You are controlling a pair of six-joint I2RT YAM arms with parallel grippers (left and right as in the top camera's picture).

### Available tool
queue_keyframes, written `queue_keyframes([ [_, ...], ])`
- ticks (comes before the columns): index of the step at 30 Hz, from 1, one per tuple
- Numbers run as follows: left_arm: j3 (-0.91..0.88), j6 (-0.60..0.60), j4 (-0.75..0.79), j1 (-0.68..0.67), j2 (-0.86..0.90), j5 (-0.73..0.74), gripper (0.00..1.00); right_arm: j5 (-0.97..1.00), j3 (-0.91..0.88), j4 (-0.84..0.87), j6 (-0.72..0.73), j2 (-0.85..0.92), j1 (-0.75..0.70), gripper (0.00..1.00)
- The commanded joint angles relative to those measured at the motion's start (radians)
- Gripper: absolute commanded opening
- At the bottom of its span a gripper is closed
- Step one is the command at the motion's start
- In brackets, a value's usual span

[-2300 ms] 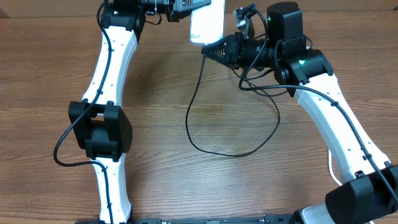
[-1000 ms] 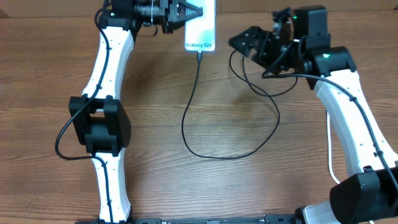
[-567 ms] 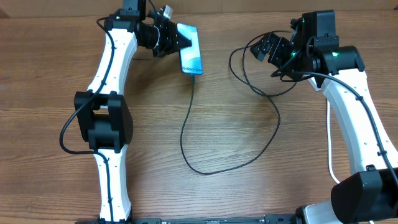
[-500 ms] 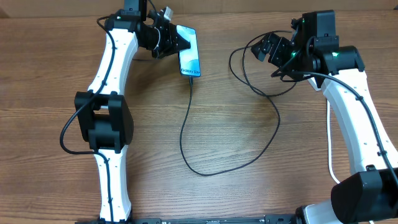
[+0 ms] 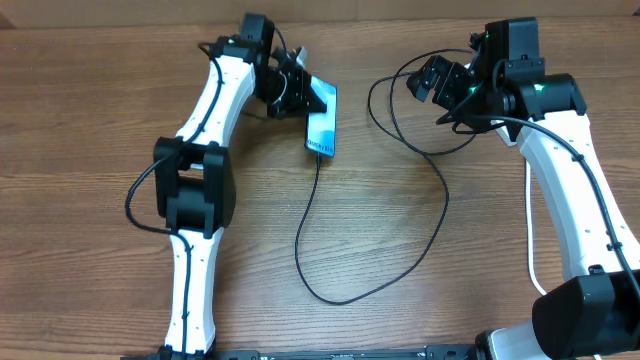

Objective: Plug charger to phone and switch on socket
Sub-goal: 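Lower the phone flat onto the table and open the left gripper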

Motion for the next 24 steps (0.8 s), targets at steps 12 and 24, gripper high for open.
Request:
queue_keyframes([
  [12,0.02,0.127,-0.028,0.004,0.048,-0.057,0.04,0.04,0.026,0.0,-0.008,0.013,-0.001,1.0],
  [24,0.02,0.113,-0.032,0.004,0.1,-0.07,0.11,0.04,0.025,-0.006,-0.008,0.019,-0.001,1.0],
])
